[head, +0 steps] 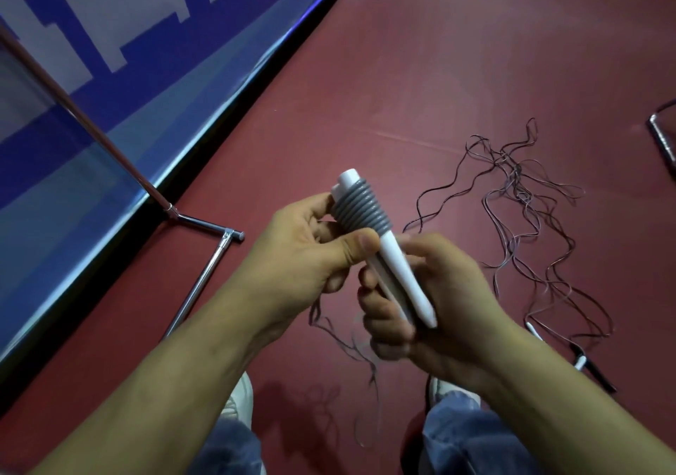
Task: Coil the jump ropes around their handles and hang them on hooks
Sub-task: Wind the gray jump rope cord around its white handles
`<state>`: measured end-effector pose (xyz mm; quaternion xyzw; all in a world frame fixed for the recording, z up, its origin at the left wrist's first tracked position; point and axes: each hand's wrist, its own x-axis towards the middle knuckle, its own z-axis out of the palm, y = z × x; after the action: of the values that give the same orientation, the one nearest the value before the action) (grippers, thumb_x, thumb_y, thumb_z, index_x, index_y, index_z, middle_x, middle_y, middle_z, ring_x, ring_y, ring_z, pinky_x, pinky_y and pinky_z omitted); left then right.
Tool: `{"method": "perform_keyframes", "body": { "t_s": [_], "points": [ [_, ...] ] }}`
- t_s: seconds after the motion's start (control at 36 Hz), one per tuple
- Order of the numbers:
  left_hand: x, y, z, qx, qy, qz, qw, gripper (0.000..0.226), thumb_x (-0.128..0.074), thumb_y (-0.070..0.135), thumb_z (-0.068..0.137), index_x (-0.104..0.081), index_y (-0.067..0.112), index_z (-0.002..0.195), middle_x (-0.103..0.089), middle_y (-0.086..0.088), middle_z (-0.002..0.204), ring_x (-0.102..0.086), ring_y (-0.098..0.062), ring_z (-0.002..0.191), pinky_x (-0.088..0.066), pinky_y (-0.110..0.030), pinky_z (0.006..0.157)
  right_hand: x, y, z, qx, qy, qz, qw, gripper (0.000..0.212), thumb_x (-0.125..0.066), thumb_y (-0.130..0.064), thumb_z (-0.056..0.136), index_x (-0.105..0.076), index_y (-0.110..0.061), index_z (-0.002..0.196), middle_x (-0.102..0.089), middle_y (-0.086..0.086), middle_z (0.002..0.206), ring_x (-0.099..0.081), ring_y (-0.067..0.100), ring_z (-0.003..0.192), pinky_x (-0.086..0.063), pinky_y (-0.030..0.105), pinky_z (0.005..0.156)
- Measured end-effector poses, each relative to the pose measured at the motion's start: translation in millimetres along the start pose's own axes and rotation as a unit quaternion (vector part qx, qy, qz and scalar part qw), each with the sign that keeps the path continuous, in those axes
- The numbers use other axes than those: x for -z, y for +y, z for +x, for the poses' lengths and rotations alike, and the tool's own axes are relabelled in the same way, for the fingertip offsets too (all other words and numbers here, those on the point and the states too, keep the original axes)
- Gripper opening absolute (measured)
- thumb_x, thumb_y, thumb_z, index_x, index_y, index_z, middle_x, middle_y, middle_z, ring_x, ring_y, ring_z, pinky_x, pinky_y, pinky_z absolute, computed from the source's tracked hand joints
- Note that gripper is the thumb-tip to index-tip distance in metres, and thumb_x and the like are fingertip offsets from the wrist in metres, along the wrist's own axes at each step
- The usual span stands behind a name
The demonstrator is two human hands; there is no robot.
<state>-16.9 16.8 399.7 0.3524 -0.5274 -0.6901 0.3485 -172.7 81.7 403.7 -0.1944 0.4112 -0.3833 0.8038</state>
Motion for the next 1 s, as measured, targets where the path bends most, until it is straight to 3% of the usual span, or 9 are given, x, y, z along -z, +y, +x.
{"method": "perform_keyframes", "body": {
  "t_s": [0.08, 0.17, 0.36, 0.53, 0.64, 0.75, 0.81, 0.89, 1.0],
  "points": [
    [1.5, -3.2, 0.7, 0.004, 0.065, 0.016, 0.998, 0.035, -0.081, 0.017, 0.077, -0.065, 0.008, 0.106, -0.057, -0.008, 0.063, -0.037, -0.017, 0.045, -0.030, -0.024, 0.043, -2.4, 2.3, 4.1, 0.085, 0.108, -0.194, 0.971, 0.046, -0.044, -0.042, 0.104, -0.067, -0.004, 0.093, -0.064, 0.013, 0.069, -0.061, 0.025, 0.058, -0.049, 0.033, 0.058],
    [0.9, -5.4, 1.2, 0.000, 0.107, 0.021, 0.994, 0.026, -0.076, 0.008, 0.086, -0.065, 0.010, 0.110, -0.058, -0.006, 0.062, -0.040, -0.014, 0.043, -0.033, -0.022, 0.041, -5.8, 4.9, 2.8, 0.128, 0.132, -0.249, 0.951, 0.044, -0.042, -0.038, 0.107, -0.066, -0.001, 0.105, -0.070, 0.012, 0.079, -0.064, 0.023, 0.067, -0.052, 0.036, 0.064],
    [1.0, -1.1, -0.1, -0.010, 0.057, -0.012, 0.998, 0.024, -0.068, 0.005, 0.092, -0.064, 0.011, 0.115, -0.057, -0.004, 0.066, -0.044, -0.011, 0.047, -0.036, -0.019, 0.044, -10.1, 2.4, 1.5, 0.104, 0.116, -0.106, 0.982, 0.047, -0.040, -0.051, 0.104, -0.059, -0.009, 0.092, -0.038, 0.001, 0.059, -0.026, 0.011, 0.043, -0.027, 0.021, 0.043],
    [4.6, -1.2, 0.5, -0.007, -0.019, -0.052, 0.998, 0.043, -0.069, 0.004, 0.089, -0.059, 0.010, 0.130, -0.062, -0.005, 0.085, -0.046, -0.013, 0.062, -0.040, -0.023, 0.053, -9.1, -3.3, -3.7, 0.063, 0.104, -0.008, 0.993, 0.051, -0.042, -0.057, 0.100, -0.057, -0.013, 0.081, -0.028, -0.005, 0.054, -0.016, 0.005, 0.037, -0.018, 0.014, 0.037],
    [1.6, -0.1, -1.0, -0.004, -0.056, -0.089, 0.994, 0.038, -0.069, 0.009, 0.085, -0.061, 0.010, 0.123, -0.061, -0.012, 0.087, -0.048, -0.025, 0.069, -0.036, -0.032, 0.060, -8.7, -4.5, -7.8, 0.025, 0.045, 0.073, 0.996, 0.052, -0.042, -0.058, 0.099, -0.057, -0.015, 0.074, -0.025, -0.009, 0.049, -0.017, 0.002, 0.031, -0.014, 0.012, 0.036],
    [-2.2, 1.0, -2.8, -0.002, -0.061, -0.104, 0.993, 0.050, -0.080, 0.017, 0.082, -0.058, -0.001, 0.123, -0.061, -0.038, 0.121, -0.049, -0.038, 0.093, -0.034, -0.053, 0.083, 1.4, -0.8, -5.5, -0.059, -0.124, 0.172, 0.976, 0.047, -0.044, -0.055, 0.102, -0.057, -0.016, 0.080, -0.032, -0.011, 0.049, -0.021, 0.004, 0.035, -0.019, 0.016, 0.038],
    [-2.9, -0.7, -2.8, -0.003, -0.046, -0.104, 0.993, 0.050, -0.079, 0.019, 0.080, -0.059, -0.005, 0.119, -0.059, -0.041, 0.120, -0.050, -0.041, 0.097, -0.035, -0.057, 0.086, 6.6, 2.1, -3.5, -0.082, -0.181, 0.200, 0.959, 0.046, -0.041, -0.055, 0.103, -0.055, -0.016, 0.085, -0.033, -0.010, 0.053, -0.025, 0.006, 0.039, -0.023, 0.020, 0.040],
    [-3.4, -6.5, -1.0, 0.002, -0.023, -0.102, 0.995, 0.041, -0.079, 0.024, 0.076, -0.067, -0.001, 0.106, -0.058, -0.024, 0.093, -0.050, -0.033, 0.079, -0.036, -0.053, 0.077, 5.9, 0.2, -2.1, -0.084, -0.142, 0.184, 0.969, 0.045, -0.042, -0.050, 0.105, -0.055, -0.014, 0.083, -0.035, -0.007, 0.052, -0.028, 0.005, 0.037, -0.025, 0.019, 0.038],
    [-1.0, -8.4, 1.6, -0.009, 0.010, -0.075, 0.997, 0.023, -0.076, 0.017, 0.080, -0.066, 0.003, 0.095, -0.052, -0.017, 0.081, -0.045, -0.018, 0.059, -0.037, -0.032, 0.056, -6.3, -6.2, -3.9, -0.021, 0.025, 0.020, 0.999, 0.037, -0.050, -0.048, 0.096, -0.053, -0.015, 0.081, -0.030, 0.000, 0.057, -0.024, 0.010, 0.040, -0.025, 0.021, 0.040]
  ]
}}
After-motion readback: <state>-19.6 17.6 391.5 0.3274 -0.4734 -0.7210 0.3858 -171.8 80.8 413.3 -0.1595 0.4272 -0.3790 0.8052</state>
